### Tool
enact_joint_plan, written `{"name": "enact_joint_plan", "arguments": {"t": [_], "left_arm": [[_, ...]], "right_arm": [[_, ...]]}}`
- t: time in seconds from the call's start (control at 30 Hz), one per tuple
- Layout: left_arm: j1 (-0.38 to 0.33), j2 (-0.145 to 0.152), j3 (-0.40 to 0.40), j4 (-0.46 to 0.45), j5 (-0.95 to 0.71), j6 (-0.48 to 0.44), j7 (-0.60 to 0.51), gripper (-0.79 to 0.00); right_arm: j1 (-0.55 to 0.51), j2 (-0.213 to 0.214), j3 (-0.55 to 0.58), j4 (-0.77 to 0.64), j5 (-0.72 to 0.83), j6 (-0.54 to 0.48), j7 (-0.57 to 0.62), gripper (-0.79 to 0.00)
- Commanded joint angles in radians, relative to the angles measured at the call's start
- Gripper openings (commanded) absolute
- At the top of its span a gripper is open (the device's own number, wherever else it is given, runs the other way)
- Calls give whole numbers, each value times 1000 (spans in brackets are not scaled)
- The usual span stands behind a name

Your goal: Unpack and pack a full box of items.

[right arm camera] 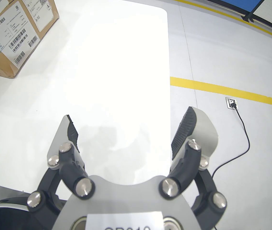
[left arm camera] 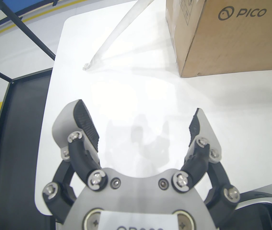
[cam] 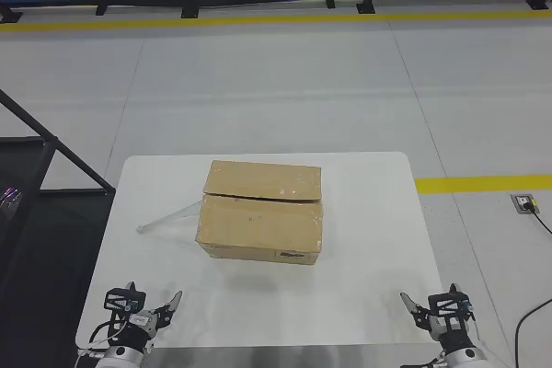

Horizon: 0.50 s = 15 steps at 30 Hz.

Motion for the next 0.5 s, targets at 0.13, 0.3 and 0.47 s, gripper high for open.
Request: {"name": "enact_joint_plan", "arguments": {"t": [0.13, 0.3, 0.47], "left_arm": [[-13, -3, -23, -10, -58, -14, 25, 0], [-7, -1, -75, -45, -137, -100, 86, 0], [-28, 1, -133, -54, -213, -155, 126, 0]], "right_arm": [[34, -2, -42, -57, -69, -13, 36, 0], [103, -4, -78, -110, -54, -92, 96, 0], [207, -8, -140, -138, -76, -133, 167, 0]]}}
